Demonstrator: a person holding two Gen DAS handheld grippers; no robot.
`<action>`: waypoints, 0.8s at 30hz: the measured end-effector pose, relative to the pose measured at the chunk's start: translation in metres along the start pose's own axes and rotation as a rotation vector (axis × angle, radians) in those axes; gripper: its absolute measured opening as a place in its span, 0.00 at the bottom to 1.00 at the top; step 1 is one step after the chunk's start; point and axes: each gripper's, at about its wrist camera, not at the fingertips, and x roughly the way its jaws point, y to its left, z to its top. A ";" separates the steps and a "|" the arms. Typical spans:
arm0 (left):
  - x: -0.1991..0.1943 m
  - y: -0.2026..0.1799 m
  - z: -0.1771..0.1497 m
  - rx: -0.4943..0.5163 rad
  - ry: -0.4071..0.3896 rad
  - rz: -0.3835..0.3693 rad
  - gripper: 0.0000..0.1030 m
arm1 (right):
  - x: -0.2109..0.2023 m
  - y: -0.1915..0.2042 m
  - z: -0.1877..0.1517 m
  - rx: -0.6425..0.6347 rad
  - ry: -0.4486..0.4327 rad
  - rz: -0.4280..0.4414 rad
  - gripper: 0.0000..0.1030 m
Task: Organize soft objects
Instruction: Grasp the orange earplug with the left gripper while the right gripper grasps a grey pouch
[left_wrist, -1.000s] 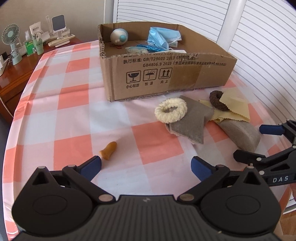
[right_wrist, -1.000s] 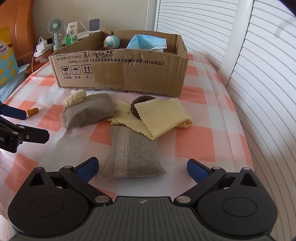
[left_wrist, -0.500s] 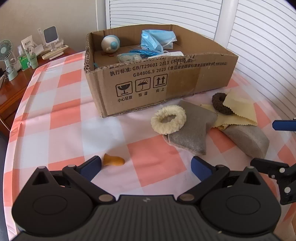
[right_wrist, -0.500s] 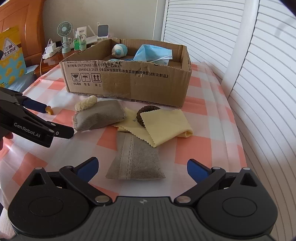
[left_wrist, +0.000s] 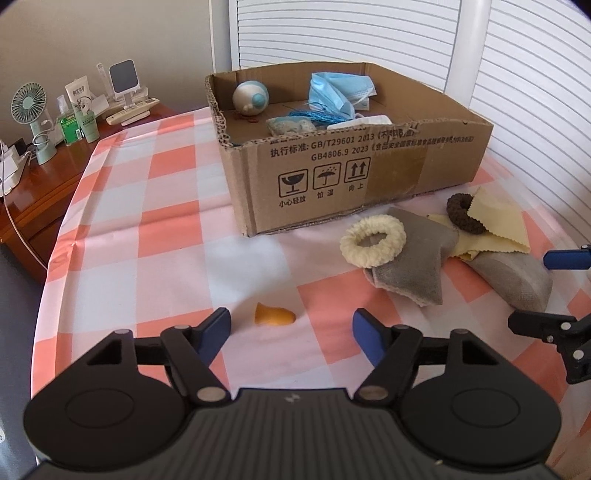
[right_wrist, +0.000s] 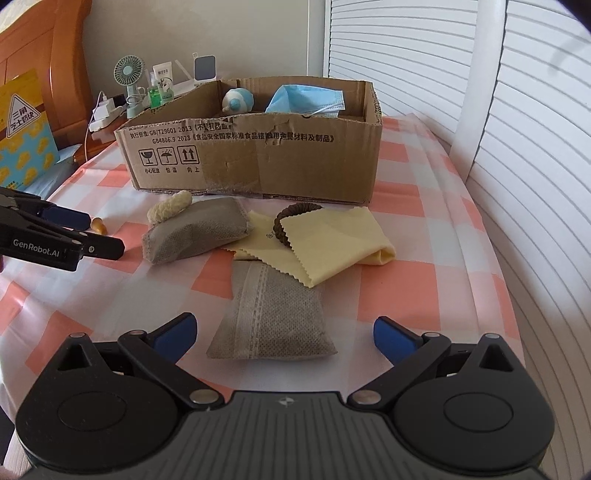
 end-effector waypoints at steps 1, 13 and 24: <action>0.000 0.000 0.000 0.000 -0.002 0.002 0.70 | 0.002 0.002 0.002 -0.008 -0.004 -0.002 0.98; 0.001 0.003 0.002 0.020 -0.023 -0.008 0.47 | 0.010 0.016 0.007 -0.060 -0.021 -0.026 0.84; -0.003 0.004 0.002 0.028 -0.014 -0.012 0.19 | 0.009 0.017 0.007 -0.063 -0.023 -0.027 0.80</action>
